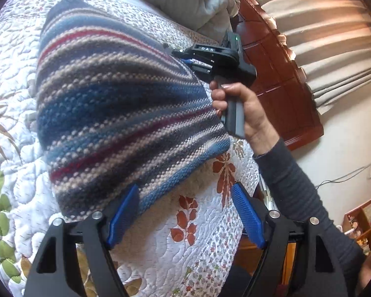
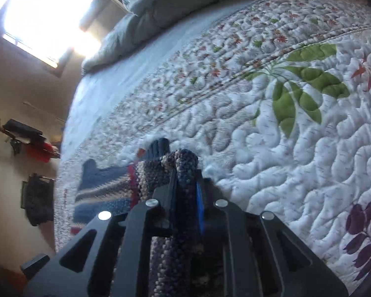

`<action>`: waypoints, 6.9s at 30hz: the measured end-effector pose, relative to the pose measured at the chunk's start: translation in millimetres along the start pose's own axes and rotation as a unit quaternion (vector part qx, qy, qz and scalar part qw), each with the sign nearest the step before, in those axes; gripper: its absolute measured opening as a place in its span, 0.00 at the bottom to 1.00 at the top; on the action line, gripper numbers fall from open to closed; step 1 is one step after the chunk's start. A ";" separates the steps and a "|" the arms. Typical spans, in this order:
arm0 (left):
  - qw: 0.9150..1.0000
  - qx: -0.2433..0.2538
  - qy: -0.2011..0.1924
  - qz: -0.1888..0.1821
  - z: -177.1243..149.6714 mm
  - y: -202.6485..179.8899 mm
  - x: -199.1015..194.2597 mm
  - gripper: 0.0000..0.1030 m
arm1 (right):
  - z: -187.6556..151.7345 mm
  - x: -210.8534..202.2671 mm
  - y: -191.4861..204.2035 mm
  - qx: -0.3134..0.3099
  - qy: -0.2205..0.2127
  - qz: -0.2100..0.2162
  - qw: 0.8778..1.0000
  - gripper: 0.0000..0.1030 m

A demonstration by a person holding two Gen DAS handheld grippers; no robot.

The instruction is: Fold small clothes

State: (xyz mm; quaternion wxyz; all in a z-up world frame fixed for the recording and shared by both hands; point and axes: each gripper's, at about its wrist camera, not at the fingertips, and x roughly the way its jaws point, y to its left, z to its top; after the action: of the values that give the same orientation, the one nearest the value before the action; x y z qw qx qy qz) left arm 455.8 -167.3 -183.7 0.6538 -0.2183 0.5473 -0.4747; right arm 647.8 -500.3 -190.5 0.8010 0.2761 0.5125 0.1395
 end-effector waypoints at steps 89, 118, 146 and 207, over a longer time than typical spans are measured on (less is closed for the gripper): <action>0.987 -0.148 -0.065 0.020 89.5 93.5 -48.0 0.95 | -61.4 -2.8 -27.4 0.057 0.184 0.161 0.968 0.94; 0.980 -0.170 -0.064 0.084 88.9 93.6 -6.6 0.63 | -73.2 0.3 18.0 -0.011 0.177 0.091 0.980 0.40; 0.972 -0.174 -0.097 0.126 -104.8 93.5 -246.6 0.60 | -249.9 19.9 254.0 -0.085 0.180 0.144 0.969 0.38; 0.887 -0.091 -0.226 0.392 -318.0 1.8 -268.9 0.88 | -383.3 -18.9 295.8 -0.202 0.088 0.024 0.975 0.12</action>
State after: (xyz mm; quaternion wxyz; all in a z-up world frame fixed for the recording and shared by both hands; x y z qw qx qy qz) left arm 176.3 139.1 -145.5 0.8698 -0.1462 0.4666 -0.0660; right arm 313.0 -155.9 -126.8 0.7886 0.1074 0.5351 0.2835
